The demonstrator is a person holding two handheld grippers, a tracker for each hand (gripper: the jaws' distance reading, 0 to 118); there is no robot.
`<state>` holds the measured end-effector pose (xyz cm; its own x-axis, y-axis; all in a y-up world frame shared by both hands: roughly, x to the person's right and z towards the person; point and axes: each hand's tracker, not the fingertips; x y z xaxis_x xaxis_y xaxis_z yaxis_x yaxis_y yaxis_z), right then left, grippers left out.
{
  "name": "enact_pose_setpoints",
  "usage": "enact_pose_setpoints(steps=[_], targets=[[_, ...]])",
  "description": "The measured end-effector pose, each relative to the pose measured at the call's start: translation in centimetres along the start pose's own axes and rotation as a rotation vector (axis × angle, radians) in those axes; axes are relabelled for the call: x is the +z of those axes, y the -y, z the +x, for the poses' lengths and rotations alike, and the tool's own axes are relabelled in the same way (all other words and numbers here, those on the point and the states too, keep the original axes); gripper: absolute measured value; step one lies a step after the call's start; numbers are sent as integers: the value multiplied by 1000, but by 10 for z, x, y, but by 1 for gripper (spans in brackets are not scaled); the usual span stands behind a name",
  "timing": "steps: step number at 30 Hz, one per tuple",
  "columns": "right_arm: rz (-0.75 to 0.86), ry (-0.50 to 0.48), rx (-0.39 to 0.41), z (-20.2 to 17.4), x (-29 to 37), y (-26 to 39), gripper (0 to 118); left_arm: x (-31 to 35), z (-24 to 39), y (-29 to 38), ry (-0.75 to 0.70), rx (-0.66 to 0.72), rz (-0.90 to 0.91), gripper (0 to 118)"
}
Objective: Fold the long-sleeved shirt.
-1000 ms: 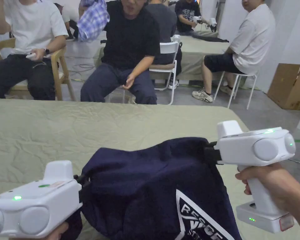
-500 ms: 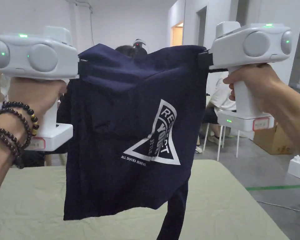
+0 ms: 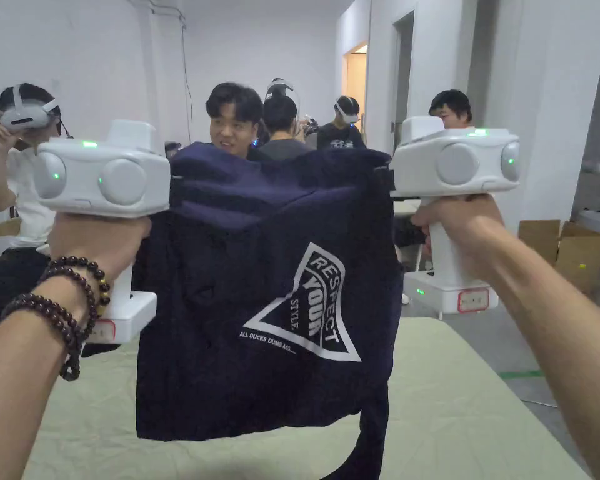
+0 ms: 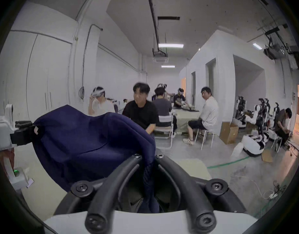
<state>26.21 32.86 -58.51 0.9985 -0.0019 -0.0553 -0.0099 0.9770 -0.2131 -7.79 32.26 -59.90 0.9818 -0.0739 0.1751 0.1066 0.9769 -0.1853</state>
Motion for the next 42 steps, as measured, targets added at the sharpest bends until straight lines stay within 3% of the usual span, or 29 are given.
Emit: enact_pose_setpoints(steps=[4,8,11,16,21,26,31,34,36,37,38,39,40,41,42], targets=[[-148,-4,-65,-2,-26,100,6,-25,9,98,21,25,-157,10],[-262,-18,-73,-4,-44,182,6,-35,14,181,36,100,-288,10],[-295,-23,-84,-7,-41,215,6,-38,17,216,27,40,-321,10],[-280,-63,-84,-10,11,229,6,13,15,225,69,70,-286,10],[-322,-63,-67,-11,114,277,6,114,20,263,148,85,-296,10],[-593,-75,-26,-5,200,366,7,195,34,350,253,104,-587,10],[-978,-98,32,-7,209,464,6,207,60,443,297,131,-917,10],[-1092,-93,139,-10,193,501,6,200,71,465,263,104,-937,10],[-1067,-97,76,-7,189,500,6,199,70,467,286,133,-940,11],[-1073,-102,70,-6,189,493,7,202,68,461,255,157,-912,22],[-1073,-105,71,-5,189,488,12,204,66,457,253,152,-884,39],[-1053,-106,67,-3,193,479,27,206,63,451,267,133,-841,72],[-1003,-82,51,1,199,467,71,208,61,443,261,103,-810,107],[-968,-44,70,2,203,459,105,213,57,435,249,86,-780,108],[-933,-20,89,2,206,449,118,215,50,417,253,94,-724,104]])
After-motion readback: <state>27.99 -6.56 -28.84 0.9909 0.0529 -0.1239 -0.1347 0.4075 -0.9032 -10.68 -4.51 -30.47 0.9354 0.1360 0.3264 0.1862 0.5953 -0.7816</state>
